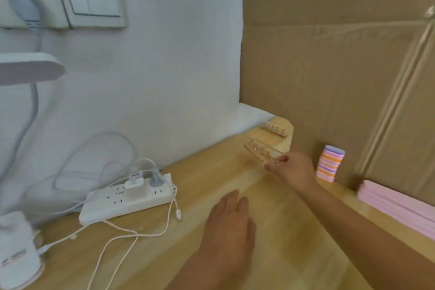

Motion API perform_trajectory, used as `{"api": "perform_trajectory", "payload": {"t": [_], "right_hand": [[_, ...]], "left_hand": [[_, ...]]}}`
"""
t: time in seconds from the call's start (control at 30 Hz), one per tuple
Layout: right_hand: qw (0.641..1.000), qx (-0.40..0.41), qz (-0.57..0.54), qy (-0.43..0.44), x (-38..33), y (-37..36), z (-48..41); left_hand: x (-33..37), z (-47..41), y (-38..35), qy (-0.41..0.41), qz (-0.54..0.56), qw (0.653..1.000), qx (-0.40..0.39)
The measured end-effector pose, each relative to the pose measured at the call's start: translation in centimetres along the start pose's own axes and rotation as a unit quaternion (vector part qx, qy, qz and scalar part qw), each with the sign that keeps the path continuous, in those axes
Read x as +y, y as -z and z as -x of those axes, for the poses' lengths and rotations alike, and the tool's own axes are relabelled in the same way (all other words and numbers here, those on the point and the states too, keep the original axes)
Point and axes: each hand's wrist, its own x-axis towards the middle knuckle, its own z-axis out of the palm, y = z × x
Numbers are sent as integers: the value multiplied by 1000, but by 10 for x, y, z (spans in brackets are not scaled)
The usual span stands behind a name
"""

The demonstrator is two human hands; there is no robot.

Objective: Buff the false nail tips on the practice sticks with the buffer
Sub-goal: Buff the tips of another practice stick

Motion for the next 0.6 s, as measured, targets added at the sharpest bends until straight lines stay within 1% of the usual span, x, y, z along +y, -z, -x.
{"api": "perform_trajectory", "payload": {"t": [0.13,0.17,0.27,0.4,0.6], "right_hand": [[997,41,39,-61,2,-13,-34],[994,57,46,-75,3,-16,-41],[988,89,61,-110,7,-24,-63],[984,90,93,-125,10,-35,-85],[975,127,126,-133,18,-61,-94]], "left_hand": [[15,-55,-24,48,-39,998,1],[18,-63,-30,57,-59,997,10],[25,-76,-40,76,-69,994,42],[23,-82,-44,66,-64,992,81],[21,-84,-47,68,-45,993,87]]}}
